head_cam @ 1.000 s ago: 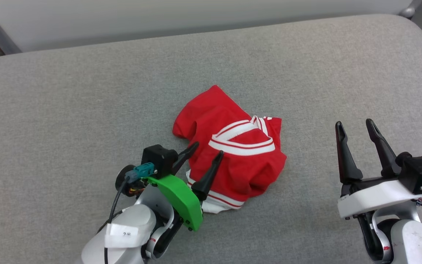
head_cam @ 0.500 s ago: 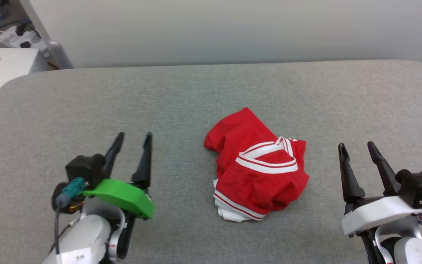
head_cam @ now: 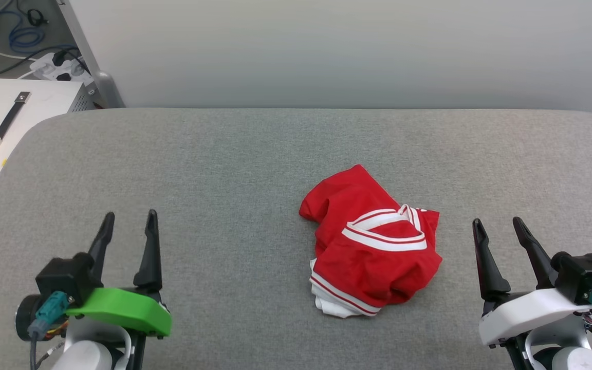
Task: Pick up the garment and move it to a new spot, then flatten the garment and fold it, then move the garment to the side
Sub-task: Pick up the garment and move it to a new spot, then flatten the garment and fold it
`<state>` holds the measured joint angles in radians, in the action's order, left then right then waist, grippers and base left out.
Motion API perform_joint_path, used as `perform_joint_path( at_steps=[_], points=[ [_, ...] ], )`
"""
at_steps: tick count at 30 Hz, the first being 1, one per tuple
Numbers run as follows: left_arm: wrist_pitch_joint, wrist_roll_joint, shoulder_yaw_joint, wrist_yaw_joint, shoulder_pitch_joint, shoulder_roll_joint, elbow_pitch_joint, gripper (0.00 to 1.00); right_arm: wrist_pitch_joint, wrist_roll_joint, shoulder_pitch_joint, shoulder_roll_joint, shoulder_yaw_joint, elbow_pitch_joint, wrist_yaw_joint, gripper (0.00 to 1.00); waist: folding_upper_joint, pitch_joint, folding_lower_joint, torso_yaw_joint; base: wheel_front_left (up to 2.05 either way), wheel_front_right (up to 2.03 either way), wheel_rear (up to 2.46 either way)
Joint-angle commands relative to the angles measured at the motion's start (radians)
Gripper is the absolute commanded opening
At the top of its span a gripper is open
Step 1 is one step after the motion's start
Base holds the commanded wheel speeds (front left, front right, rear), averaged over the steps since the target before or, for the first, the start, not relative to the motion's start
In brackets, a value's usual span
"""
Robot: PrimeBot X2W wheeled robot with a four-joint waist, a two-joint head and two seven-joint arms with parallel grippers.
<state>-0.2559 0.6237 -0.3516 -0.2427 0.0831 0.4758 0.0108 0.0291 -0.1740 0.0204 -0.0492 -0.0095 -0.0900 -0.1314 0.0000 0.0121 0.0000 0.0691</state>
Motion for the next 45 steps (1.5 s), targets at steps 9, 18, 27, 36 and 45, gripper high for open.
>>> perform_joint_path(
  at_steps=[9,18,27,36,45],
  points=[
    [0.012,-0.009,-0.029,0.009,-0.034,0.008,0.007,1.00,-0.007,-0.012,0.023,-0.001,-0.003,-0.009,0.001,1.00,0.0000,0.004,0.0000,-0.022,0.00,0.00,0.00],
    [0.022,0.001,-0.032,0.012,-0.026,0.011,-0.004,1.00,-0.012,-0.015,0.014,-0.001,-0.007,-0.001,0.001,1.00,0.0000,0.008,0.0000,-0.029,0.00,0.00,0.00],
    [0.020,0.005,-0.033,0.017,0.001,0.003,-0.003,1.00,-0.173,-0.015,-0.052,-0.029,0.109,-0.024,0.001,1.00,0.0000,0.036,0.0000,-0.008,0.00,0.00,0.00],
    [0.005,0.001,-0.028,0.041,0.045,-0.032,-0.025,1.00,-0.468,-0.162,-0.183,-0.188,0.336,-0.022,0.001,1.00,0.0000,0.093,0.0000,0.054,0.00,0.00,0.00],
    [-0.004,-0.013,-0.016,0.071,0.072,-0.070,-0.052,1.00,-0.692,-0.221,-0.291,-0.298,0.485,0.023,0.001,1.00,0.0000,0.141,0.0000,0.104,0.00,0.00,0.00]
  ],
)
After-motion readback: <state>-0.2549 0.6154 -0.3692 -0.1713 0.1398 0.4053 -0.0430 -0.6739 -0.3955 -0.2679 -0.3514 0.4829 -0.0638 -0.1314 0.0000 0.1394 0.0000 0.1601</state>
